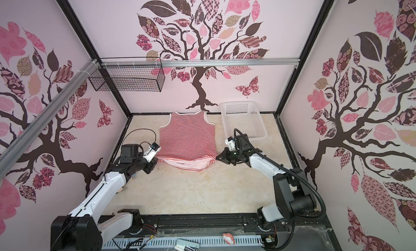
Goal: Fold and stack tank tops
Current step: Smooth out the tank top at the center of the table.
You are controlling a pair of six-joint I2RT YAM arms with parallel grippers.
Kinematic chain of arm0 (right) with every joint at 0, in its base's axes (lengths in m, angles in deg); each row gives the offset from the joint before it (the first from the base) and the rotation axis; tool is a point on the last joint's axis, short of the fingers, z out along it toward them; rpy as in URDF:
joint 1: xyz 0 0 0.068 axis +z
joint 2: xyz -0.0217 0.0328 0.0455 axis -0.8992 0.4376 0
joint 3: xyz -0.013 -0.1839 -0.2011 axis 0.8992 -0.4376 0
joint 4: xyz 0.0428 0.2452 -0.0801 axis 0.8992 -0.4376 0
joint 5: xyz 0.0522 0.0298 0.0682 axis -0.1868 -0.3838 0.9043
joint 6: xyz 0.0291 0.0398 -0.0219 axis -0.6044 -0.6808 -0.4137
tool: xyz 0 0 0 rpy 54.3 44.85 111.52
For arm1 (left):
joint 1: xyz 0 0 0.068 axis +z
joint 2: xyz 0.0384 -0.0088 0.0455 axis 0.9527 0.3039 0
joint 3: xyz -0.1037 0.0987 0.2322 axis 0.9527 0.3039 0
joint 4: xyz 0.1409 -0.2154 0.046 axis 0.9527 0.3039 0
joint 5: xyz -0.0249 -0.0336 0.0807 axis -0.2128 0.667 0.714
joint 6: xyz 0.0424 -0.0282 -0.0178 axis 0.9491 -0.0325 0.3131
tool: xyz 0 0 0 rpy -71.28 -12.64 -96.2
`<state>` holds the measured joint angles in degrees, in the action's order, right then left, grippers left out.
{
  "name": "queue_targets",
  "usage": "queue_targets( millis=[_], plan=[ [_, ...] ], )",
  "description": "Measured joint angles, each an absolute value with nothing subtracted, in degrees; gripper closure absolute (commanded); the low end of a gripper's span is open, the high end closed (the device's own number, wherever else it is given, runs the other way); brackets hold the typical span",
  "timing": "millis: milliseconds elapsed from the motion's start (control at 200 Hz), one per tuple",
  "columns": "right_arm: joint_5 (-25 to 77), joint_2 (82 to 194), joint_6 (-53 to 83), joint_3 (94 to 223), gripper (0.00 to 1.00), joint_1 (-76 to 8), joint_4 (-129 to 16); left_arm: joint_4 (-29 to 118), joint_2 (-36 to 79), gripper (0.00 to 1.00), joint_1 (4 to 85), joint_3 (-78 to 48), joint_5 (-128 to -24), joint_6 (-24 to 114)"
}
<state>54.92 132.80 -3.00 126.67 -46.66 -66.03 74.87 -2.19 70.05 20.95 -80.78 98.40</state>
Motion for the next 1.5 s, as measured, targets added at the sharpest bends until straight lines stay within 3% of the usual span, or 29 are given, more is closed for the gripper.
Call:
queue_targets(
  millis=[115,150,185,235,295,360,445,716,1161,1496],
  plan=[
    [53.9,132.4,-1.7,124.9,1.0,-46.7,-67.7,79.8,-5.9,0.9,69.0,21.4,-83.1,102.7],
    [53.6,132.4,-1.4,124.7,1.0,-46.7,-68.1,81.4,-6.4,0.84,68.1,21.6,-83.3,104.1],
    [53.5,132.4,-1.0,124.6,0.98,-46.7,-68.6,82.7,-6.7,0.73,66.8,21.9,-83.3,105.5],
    [53.4,132.6,-0.5,124.6,0.88,-46.6,-69.4,84.9,-6.8,0.53,65.0,22.5,-83.0,106.8],
    [53.0,132.6,-0.3,124.6,0.7,-46.6,-70.4,87.2,-7.0,0.39,63.6,23.2,-83.0,108.9],
    [51.6,132.1,0.5,124.6,0.59,-46.5,-72.0,89.7,-7.5,0.3,63.3,23.6,-81.9,110.1],
    [48.6,130.1,1.4,124.6,0.53,-46.3,-74.9,91.7,-9.1,0.23,64.1,23.6,-80.8,111.2],
    [39.5,122.3,2.7,125.6,0.52,-42.8,-81.4,93.1,-12.5,0.2,67.5,23.4,-80.4,112.6],
    [39.7,129.0,2.8,124.2,0.47,-38.2,-78.7,84.9,2.3,0.19,65.5,25.6,-71.6,112.4],
    [36.2,135.2,2.9,126.0,0.6,-38.2,-77.4,81.8,6.4,0.19,65.3,25.7,-67.8,111.4]
  ],
)
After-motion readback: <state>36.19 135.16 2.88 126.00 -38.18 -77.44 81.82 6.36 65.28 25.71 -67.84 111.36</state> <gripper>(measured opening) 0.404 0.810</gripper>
